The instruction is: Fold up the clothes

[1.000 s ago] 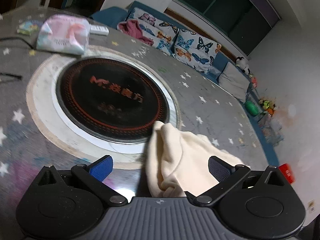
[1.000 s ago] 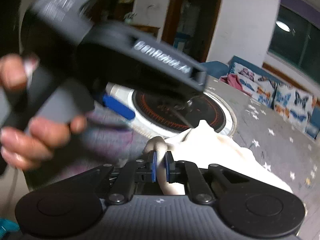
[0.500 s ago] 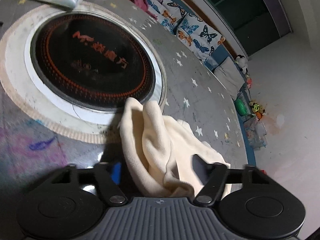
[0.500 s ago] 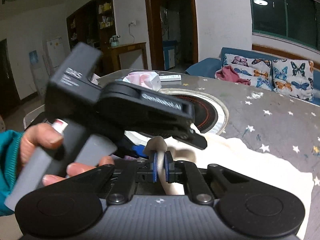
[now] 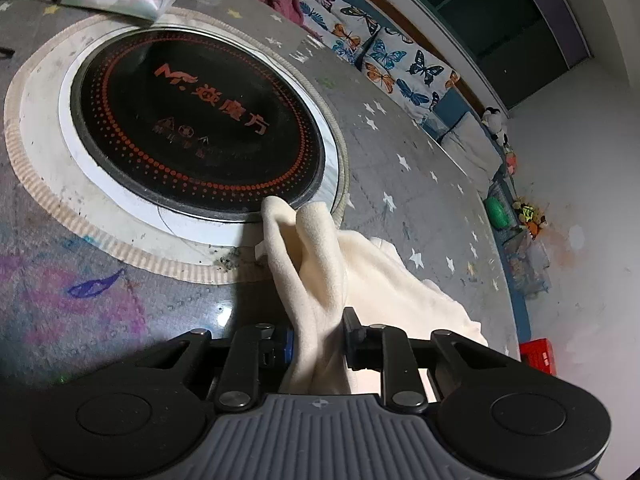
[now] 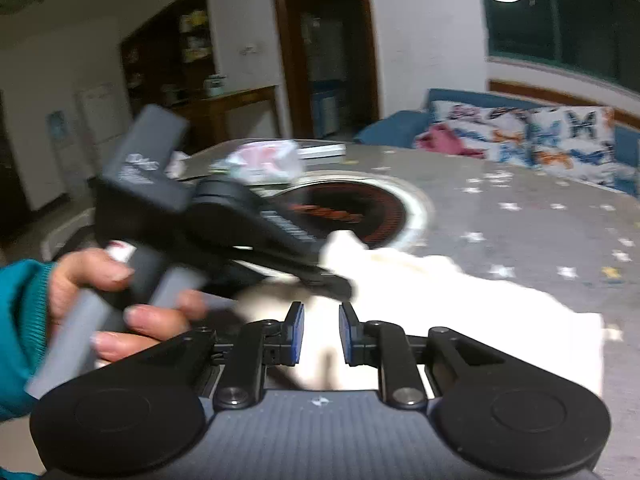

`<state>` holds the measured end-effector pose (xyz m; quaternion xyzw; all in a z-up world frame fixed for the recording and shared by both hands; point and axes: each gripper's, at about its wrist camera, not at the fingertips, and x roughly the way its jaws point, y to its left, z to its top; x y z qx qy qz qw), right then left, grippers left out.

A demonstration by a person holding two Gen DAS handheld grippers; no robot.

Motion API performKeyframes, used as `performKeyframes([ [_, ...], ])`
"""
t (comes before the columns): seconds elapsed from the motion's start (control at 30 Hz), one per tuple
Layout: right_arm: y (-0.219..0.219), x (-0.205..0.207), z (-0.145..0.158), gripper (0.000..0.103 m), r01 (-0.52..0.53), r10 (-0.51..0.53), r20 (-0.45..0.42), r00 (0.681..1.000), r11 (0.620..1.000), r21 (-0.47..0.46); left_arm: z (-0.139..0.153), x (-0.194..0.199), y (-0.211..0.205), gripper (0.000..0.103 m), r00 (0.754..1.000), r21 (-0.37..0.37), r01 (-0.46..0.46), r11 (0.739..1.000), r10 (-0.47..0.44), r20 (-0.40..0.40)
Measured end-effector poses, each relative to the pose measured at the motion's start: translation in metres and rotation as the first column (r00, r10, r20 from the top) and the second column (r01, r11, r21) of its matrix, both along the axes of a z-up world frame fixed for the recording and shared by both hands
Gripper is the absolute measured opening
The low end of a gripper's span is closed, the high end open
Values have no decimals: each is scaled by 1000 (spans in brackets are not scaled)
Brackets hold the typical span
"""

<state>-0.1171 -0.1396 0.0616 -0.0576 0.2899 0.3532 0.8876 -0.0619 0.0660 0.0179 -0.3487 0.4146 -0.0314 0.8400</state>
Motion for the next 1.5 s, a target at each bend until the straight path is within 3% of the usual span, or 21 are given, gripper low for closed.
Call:
performKeyframes([
  [0.1,-21,11,-4,30,104,-104,-7,995,994,-13,2,0,-3,23,1000,28,7,1000,-8,5],
  [0.27,-56,32,-14,37,279,-279,-31,960,960,-19,5,0,-9,23,1000,74,19,997,-21,13],
  [0.43,-88,46,-28,45,387,-387,-71,919,922,-12,7,0,-14,23,999,120,31,992,-34,21],
  [0.6,-108,52,-38,47,429,-423,-120,898,903,25,10,0,-22,23,998,191,45,981,-52,30],
  [0.87,-111,57,-39,47,425,-413,-140,900,903,66,11,1,-27,24,997,245,58,968,-70,40],
  [1.07,-120,61,-40,47,440,-412,-196,890,888,134,10,3,-27,24,996,253,62,965,-76,43],
  [1.27,-125,63,-41,44,461,-428,-201,881,872,165,10,5,-27,24,996,257,67,964,-81,44],
  [1.5,-134,71,-45,44,521,-490,-195,850,838,161,9,7,-28,25,995,277,74,958,-90,46],
])
